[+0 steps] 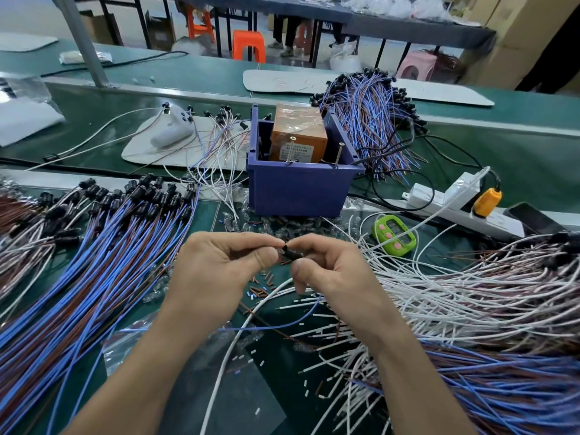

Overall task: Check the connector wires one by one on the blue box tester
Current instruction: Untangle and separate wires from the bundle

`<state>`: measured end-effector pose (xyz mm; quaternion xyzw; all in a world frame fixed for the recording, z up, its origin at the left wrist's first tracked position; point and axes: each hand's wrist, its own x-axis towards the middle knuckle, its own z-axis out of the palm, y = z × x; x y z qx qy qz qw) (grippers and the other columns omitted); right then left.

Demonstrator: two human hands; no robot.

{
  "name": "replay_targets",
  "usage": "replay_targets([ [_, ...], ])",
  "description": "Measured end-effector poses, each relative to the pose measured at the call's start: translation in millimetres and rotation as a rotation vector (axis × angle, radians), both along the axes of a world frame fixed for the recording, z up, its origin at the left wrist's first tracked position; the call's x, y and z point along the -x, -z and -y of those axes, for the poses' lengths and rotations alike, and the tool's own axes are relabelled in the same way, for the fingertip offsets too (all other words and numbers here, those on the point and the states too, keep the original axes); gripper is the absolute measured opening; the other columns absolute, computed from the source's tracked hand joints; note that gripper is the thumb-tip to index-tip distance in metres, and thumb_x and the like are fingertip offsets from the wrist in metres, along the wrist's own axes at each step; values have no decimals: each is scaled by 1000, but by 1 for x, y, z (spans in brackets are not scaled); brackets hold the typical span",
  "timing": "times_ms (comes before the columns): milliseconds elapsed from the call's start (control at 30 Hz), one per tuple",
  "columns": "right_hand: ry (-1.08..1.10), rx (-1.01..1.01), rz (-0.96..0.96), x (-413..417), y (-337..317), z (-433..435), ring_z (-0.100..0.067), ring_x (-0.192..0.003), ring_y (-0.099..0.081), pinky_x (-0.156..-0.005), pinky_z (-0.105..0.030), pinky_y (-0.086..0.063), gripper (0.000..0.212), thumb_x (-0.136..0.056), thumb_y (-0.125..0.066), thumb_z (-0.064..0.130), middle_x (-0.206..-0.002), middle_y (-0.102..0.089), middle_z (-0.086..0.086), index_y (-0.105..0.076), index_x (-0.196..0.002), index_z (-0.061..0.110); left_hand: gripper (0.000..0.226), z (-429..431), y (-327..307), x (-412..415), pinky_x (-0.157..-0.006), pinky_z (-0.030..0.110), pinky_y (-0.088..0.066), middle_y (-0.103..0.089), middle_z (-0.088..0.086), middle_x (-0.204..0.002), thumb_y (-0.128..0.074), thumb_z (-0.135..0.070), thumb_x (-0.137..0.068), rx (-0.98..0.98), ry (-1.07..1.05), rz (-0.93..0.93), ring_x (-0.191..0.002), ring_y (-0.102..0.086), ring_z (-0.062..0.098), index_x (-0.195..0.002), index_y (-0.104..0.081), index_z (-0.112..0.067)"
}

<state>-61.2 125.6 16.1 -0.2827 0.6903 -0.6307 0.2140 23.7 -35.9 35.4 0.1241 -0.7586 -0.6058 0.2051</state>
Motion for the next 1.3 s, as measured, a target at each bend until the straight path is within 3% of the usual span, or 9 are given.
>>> replay_targets([
  [200,5,46,20,1,1,-4,-15,-61,-58,-65,-18,-45,15,-86,-67,6,-63,-67,-4,-64,-91,20,32,1,1,1,-80,32,-62,-80,-2,-77,-81,0,-80,-59,7,16,-77,-76,21,-82,-84,-32],
  [500,20,127,48,4,0,-7,-18,-59,-58,-64,-23,-49,9,-84,-68,0,-63,-63,-8,-64,-87,8,35,-5,4,0,-80,35,-63,-79,-12,-79,-84,-8,-80,54,-48,-26,-78,-76,12,-87,-81,-42],
  [900,44,80,-16,3,5,-4,-17,-60,-59,-65,-27,-50,9,-83,-69,3,-63,-63,-4,-65,-85,11,34,-6,5,-4,-73,14,-57,-76,-23,-77,-87,-10,-77,160,-93,-12,-76,-74,-1,-78,-81,-44],
  [1133,74,111,-16,4,6,-4,-20,-64,-62,-69,-32,-53,8,-84,-68,2,-66,-66,-9,-66,-85,10,34,-5,15,1,-77,35,-64,-79,-8,-75,-87,-11,-79,14,-46,21,-73,-76,18,-84,-82,-44],
  [1300,49,137,24,3,5,-6,-20,-65,-62,-72,-28,-52,5,-85,-67,2,-68,-66,-11,-65,-88,6,34,-6,15,2,-75,34,-63,-78,1,-72,-85,-5,-78,-74,-13,13,-71,-75,26,-81,-84,-39],
])
